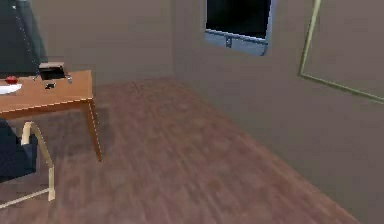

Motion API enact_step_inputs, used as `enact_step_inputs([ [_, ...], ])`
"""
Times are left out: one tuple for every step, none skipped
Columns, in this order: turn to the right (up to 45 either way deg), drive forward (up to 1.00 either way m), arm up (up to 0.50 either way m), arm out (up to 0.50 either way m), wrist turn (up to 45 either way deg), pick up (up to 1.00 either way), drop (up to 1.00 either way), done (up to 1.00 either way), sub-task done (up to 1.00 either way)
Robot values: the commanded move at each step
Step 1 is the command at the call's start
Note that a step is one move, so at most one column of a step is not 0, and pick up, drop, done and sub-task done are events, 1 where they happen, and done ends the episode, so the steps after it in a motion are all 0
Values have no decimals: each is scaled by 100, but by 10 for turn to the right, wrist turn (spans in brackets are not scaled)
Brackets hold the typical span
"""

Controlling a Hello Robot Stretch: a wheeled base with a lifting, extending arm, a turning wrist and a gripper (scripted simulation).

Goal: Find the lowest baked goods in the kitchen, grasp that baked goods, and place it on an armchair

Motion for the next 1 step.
enact_step_inputs([
  [0,100,0,0,0,0,0,0,0],
])
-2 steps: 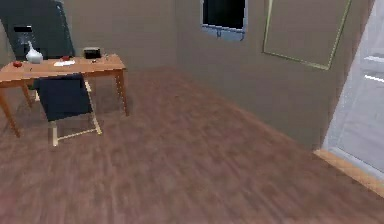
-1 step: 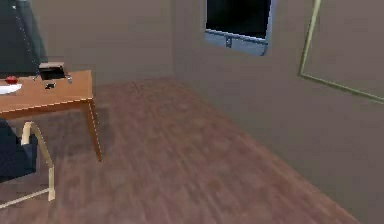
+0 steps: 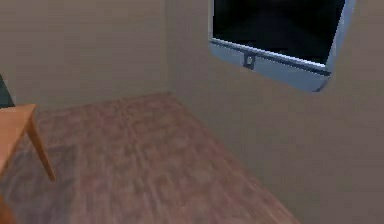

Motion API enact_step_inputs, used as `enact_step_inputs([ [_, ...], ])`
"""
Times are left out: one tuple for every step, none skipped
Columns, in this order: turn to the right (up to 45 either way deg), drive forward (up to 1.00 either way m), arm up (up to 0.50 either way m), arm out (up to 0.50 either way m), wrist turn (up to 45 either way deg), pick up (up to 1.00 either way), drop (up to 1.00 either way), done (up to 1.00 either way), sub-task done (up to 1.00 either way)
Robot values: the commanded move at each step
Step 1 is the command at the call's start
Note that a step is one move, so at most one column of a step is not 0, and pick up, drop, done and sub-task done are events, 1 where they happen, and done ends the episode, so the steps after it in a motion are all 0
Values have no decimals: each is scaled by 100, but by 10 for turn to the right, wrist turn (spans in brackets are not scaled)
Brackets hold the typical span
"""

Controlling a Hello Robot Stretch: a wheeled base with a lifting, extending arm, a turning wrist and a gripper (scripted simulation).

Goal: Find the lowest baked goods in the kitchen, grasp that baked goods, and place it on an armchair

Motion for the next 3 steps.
enact_step_inputs([
  [-30,0,0,0,0,0,0,0,0],
  [0,75,0,0,0,0,0,0,0],
  [-390,0,0,0,0,0,0,0,0],
])
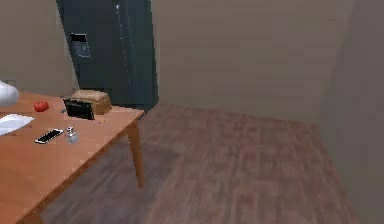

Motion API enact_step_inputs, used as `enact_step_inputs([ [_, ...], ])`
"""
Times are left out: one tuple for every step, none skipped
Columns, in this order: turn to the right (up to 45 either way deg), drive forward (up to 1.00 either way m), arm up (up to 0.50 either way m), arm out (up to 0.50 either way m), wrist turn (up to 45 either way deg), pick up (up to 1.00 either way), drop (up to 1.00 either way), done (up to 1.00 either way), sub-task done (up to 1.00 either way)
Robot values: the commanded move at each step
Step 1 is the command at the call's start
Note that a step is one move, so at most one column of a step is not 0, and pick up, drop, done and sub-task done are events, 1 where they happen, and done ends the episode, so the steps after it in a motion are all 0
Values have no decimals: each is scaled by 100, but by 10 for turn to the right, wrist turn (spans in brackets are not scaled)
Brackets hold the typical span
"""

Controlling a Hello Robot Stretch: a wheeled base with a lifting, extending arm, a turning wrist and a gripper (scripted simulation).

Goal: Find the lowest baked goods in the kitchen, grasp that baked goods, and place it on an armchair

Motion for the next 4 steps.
enact_step_inputs([
  [0,65,0,0,0,0,0,0,0],
  [-450,0,0,0,0,0,0,0,0],
  [-450,0,0,0,0,0,0,0,0],
  [-390,0,0,0,0,0,0,0,0],
])
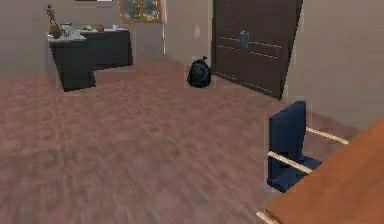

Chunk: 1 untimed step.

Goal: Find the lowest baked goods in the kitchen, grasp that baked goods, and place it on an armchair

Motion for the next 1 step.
enact_step_inputs([
  [450,0,0,0,0,0,0,0,0],
])
